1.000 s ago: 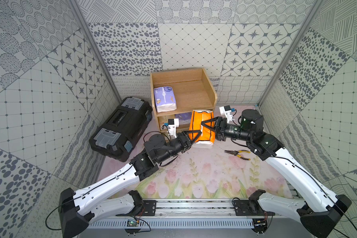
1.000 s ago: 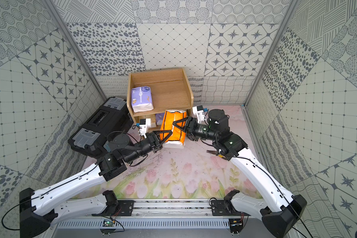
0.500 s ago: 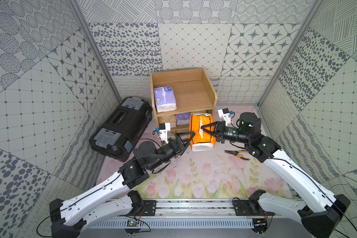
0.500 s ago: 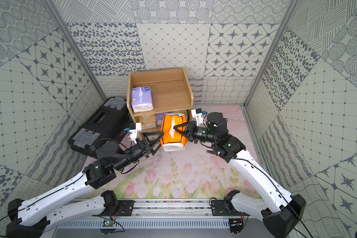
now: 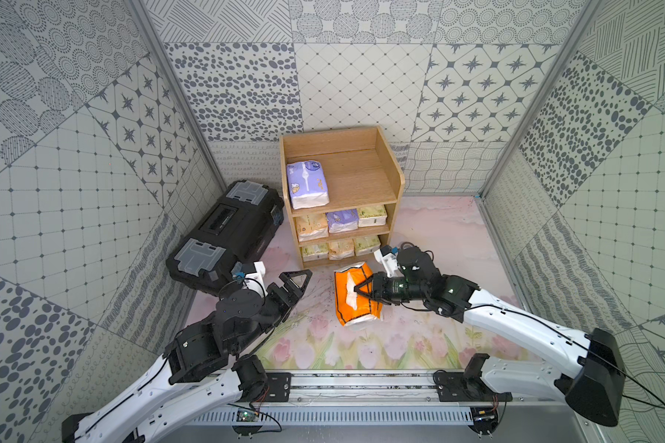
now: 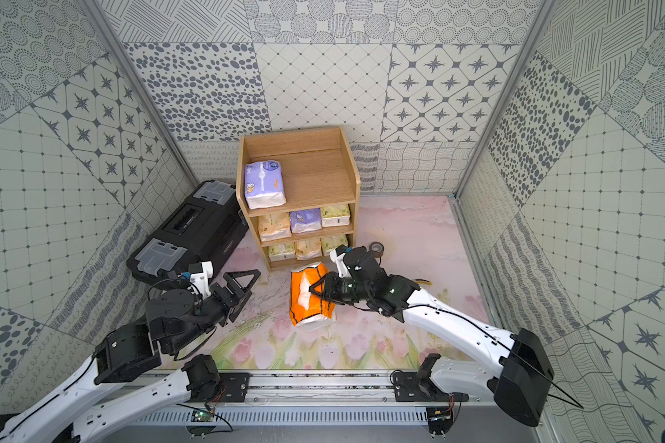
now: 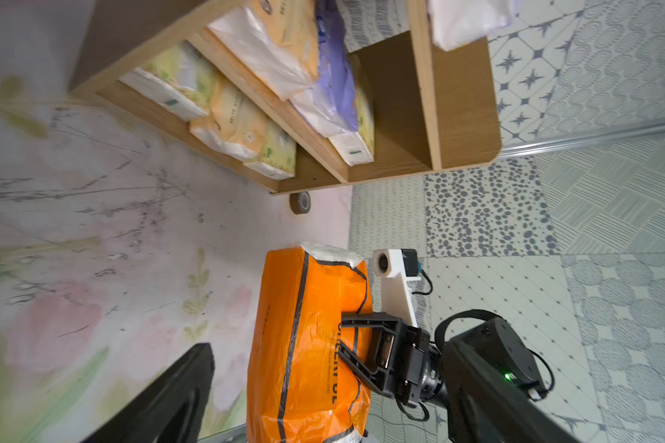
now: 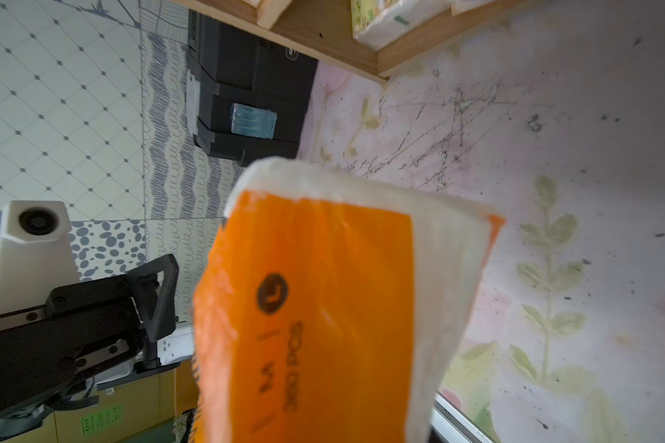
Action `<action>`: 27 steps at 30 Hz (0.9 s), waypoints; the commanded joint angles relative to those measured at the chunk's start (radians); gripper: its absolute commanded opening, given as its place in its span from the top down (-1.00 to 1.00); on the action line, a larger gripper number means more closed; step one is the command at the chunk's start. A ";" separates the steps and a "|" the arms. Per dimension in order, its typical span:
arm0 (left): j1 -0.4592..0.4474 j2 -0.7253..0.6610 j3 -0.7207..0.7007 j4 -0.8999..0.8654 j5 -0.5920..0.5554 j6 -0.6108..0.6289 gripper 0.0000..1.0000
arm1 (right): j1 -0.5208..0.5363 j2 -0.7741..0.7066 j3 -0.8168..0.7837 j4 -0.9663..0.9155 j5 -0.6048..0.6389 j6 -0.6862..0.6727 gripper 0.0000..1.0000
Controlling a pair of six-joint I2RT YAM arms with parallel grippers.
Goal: Remove the tissue boxes from the shelf
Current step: Place the box of tissues at the center of the board.
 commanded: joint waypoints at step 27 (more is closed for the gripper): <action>-0.004 -0.102 -0.038 -0.507 -0.127 -0.174 -0.90 | 0.220 0.671 0.183 0.433 0.135 0.153 -0.21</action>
